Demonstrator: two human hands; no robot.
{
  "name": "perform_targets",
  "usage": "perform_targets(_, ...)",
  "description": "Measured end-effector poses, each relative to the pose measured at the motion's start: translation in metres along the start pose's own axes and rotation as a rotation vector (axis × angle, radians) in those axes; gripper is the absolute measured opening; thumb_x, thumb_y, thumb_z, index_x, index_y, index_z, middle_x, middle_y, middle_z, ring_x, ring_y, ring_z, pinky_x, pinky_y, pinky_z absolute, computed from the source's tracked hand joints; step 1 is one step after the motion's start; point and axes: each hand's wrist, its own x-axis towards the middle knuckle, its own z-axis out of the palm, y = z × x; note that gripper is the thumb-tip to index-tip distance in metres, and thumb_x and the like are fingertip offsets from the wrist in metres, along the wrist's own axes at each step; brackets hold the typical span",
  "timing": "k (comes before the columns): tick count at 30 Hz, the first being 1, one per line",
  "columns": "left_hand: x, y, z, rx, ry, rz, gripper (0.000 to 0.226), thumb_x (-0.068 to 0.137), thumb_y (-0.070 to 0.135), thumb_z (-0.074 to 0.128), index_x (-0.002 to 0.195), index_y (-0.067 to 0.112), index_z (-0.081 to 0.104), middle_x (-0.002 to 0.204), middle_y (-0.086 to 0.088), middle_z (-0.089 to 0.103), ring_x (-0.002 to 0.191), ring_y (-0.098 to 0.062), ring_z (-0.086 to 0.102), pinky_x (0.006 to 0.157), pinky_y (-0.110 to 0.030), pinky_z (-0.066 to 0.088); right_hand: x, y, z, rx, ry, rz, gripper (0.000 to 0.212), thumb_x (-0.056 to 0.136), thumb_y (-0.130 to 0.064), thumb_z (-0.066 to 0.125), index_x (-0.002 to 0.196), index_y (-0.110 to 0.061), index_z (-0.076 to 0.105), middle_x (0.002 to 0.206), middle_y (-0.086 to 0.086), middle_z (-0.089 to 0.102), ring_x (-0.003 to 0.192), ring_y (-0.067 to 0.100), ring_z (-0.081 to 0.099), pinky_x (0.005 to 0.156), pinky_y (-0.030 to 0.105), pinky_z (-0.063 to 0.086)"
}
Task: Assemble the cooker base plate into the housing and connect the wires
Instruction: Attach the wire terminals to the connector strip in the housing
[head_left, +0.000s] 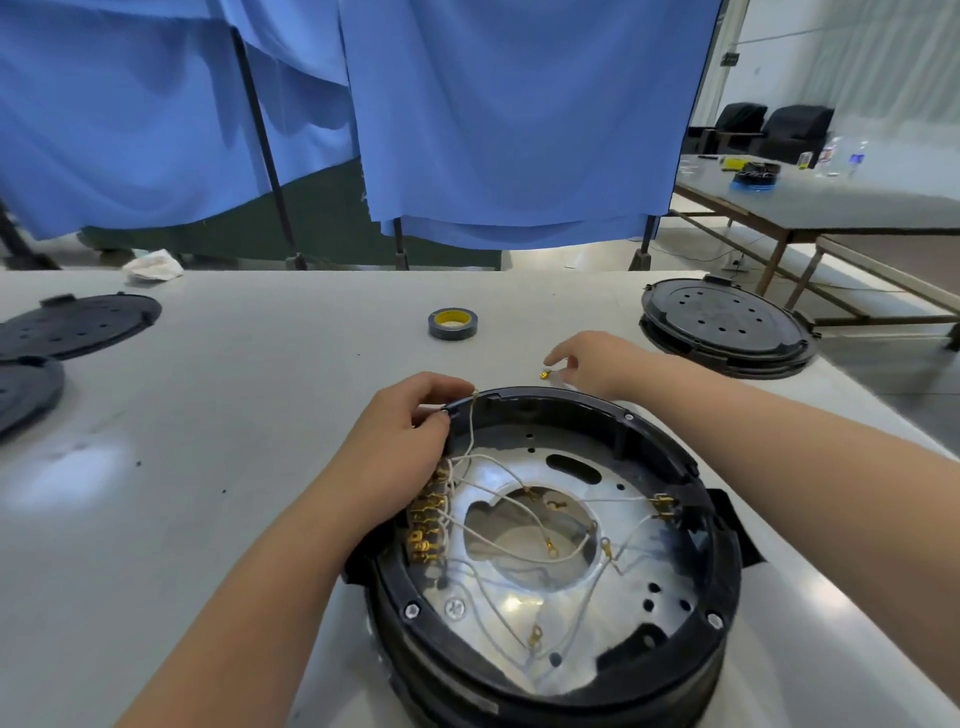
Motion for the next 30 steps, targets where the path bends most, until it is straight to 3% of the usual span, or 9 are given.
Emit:
perform_targets(5, 0.000, 0.000, 0.000, -0.015, -0.002, -0.018, 0.036, 0.098, 0.007, 0.045, 0.109, 0.033, 0.066, 0.103, 0.008, 0.070, 0.086, -0.013, 0.069, 0.073, -0.021, 0.056, 0.001, -0.001, 0.005, -0.022, 0.104, -0.038, 0.011, 0.085, -0.021, 0.066, 0.091, -0.015, 0.074, 0.101, 0.002, 0.070, 0.096, 0.022, 0.062, 0.080, 0.030, 0.048)
perform_targets(9, 0.001, -0.002, 0.000, -0.008, -0.002, -0.006, 0.036, 0.097, 0.005, 0.044, 0.110, 0.032, 0.065, 0.101, 0.008, 0.070, 0.088, -0.014, 0.069, 0.065, -0.009, 0.050, -0.004, -0.003, 0.001, -0.017, 0.107, -0.051, 0.010, 0.087, -0.020, 0.065, 0.089, -0.014, 0.072, 0.099, 0.003, 0.070, 0.097, 0.023, 0.062, 0.081, 0.032, 0.048)
perform_targets(12, 0.000, -0.001, 0.001, -0.009, -0.004, -0.003, 0.036, 0.097, 0.004, 0.044, 0.109, 0.032, 0.065, 0.100, 0.008, 0.070, 0.087, -0.011, 0.068, 0.061, -0.004, 0.047, -0.016, -0.007, -0.009, 0.131, 0.192, -0.056, 0.008, 0.090, -0.021, 0.063, 0.089, -0.015, 0.069, 0.099, 0.002, 0.067, 0.085, 0.016, 0.056, 0.074, 0.027, 0.040)
perform_targets(15, -0.002, 0.001, 0.000, -0.013, -0.010, 0.004, 0.037, 0.098, 0.004, 0.043, 0.106, 0.033, 0.063, 0.102, 0.012, 0.067, 0.084, -0.002, 0.065, 0.057, -0.001, 0.043, -0.039, -0.020, -0.026, 0.240, 0.258, -0.110, 0.009, 0.091, -0.024, 0.063, 0.086, -0.019, 0.068, 0.093, -0.002, 0.065, 0.071, 0.003, 0.050, 0.068, 0.023, 0.037)
perform_targets(19, -0.002, 0.005, -0.001, -0.062, -0.021, -0.019, 0.039, 0.097, -0.001, 0.042, 0.107, 0.030, 0.062, 0.101, 0.020, 0.061, 0.075, 0.017, 0.059, 0.052, 0.003, 0.039, -0.081, -0.053, -0.051, 0.357, 0.337, -0.216, 0.010, 0.091, -0.022, 0.063, 0.087, -0.021, 0.071, 0.082, -0.007, 0.070, 0.068, 0.002, 0.054, 0.064, 0.018, 0.040)
perform_targets(23, -0.004, 0.010, -0.004, -0.167, -0.001, -0.072, 0.044, 0.090, -0.010, 0.038, 0.109, 0.020, 0.064, 0.110, 0.003, 0.068, 0.100, -0.004, 0.062, 0.062, -0.004, 0.047, -0.126, -0.090, -0.055, 0.413, 0.342, -0.290, 0.010, 0.088, -0.022, 0.067, 0.088, -0.026, 0.076, 0.079, -0.019, 0.070, 0.070, -0.004, 0.058, 0.067, 0.007, 0.043)
perform_targets(28, -0.010, 0.018, -0.004, -0.276, 0.070, -0.081, 0.040, 0.087, -0.013, 0.039, 0.110, 0.007, 0.065, 0.110, -0.012, 0.069, 0.106, -0.022, 0.065, 0.090, -0.030, 0.053, -0.164, -0.120, -0.028, 0.478, 0.207, -0.306, 0.009, 0.083, -0.024, 0.071, 0.084, -0.031, 0.077, 0.071, -0.023, 0.069, 0.069, -0.010, 0.061, 0.063, 0.005, 0.043)
perform_targets(30, -0.013, 0.019, -0.003, -0.304, 0.086, -0.079, 0.038, 0.088, -0.012, 0.039, 0.111, 0.004, 0.065, 0.110, -0.013, 0.069, 0.108, -0.024, 0.065, 0.095, -0.035, 0.052, -0.171, -0.128, -0.016, 0.451, 0.155, -0.301, 0.009, 0.083, -0.025, 0.070, 0.085, -0.030, 0.076, 0.074, -0.021, 0.069, 0.073, -0.007, 0.062, 0.066, 0.006, 0.045)
